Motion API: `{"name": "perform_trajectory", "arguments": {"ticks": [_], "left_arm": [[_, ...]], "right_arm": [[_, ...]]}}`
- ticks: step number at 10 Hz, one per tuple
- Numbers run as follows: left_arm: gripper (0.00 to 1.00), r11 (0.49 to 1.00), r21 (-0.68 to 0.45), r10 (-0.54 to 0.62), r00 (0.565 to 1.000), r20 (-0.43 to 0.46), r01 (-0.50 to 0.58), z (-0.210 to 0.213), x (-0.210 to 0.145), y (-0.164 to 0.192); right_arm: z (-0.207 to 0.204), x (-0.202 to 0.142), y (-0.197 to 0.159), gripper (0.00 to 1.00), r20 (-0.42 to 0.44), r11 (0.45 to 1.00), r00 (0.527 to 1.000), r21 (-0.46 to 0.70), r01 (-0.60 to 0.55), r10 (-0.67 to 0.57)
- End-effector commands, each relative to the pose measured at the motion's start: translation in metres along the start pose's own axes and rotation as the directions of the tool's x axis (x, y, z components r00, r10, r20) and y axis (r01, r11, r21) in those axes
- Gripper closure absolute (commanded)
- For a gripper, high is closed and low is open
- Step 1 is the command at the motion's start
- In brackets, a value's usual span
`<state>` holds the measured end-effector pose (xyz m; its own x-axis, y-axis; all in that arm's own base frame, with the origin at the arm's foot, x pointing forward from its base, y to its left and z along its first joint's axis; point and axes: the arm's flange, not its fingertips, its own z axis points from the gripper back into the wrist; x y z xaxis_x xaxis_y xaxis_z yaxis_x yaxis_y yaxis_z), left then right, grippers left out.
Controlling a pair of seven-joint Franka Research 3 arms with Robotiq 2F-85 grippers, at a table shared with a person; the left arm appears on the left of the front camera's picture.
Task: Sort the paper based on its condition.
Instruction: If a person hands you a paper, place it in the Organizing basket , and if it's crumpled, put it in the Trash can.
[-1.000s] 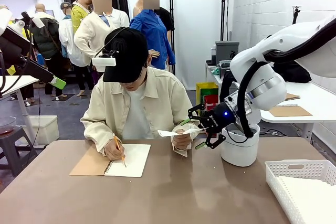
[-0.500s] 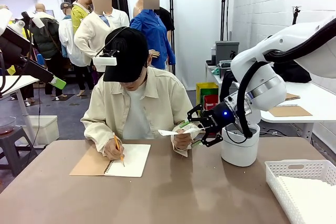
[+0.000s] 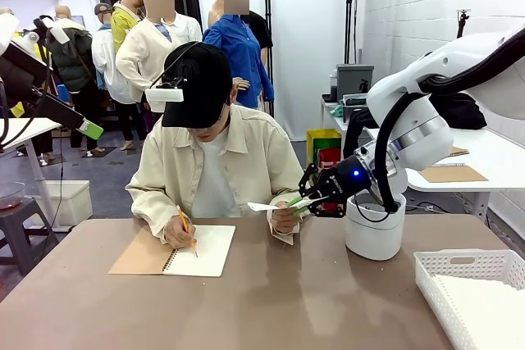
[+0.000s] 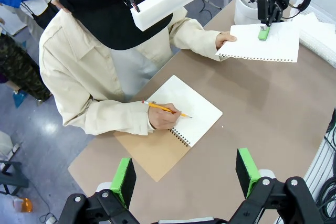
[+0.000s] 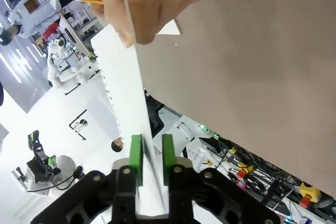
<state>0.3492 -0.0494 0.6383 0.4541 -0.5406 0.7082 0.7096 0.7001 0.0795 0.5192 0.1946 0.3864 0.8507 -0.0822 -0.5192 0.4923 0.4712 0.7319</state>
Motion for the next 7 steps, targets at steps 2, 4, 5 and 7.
{"name": "perform_trajectory", "arguments": {"ticks": [2, 4, 5, 7], "left_arm": [[0.00, 1.000, 0.000, 0.002, 1.000, 0.000, -0.002, -0.0001, -0.0004, -0.0002], [0.00, 1.000, 0.000, 0.002, 1.000, 0.000, -0.002, -0.0001, -0.0004, -0.0002], [0.00, 1.000, 0.000, 0.002, 1.000, 0.000, -0.002, -0.0001, -0.0004, -0.0002], [0.00, 1.000, 0.000, 0.002, 1.000, 0.000, -0.002, -0.0001, -0.0004, -0.0002]], "right_arm": [[-0.0007, 0.0036, 0.0054, 1.00, -0.018, 0.999, 1.000, 0.044, 0.024, -0.023], [-0.0002, 0.0025, 0.0049, 1.00, -0.029, 0.999, 0.999, 0.046, 0.019, -0.017], [0.0004, 0.0021, 0.0047, 1.00, -0.039, 0.999, 0.999, 0.047, 0.013, -0.011], [0.0058, -0.0051, 0.0097, 1.00, -0.030, 0.999, 1.000, 0.052, -0.002, 0.004]]}}
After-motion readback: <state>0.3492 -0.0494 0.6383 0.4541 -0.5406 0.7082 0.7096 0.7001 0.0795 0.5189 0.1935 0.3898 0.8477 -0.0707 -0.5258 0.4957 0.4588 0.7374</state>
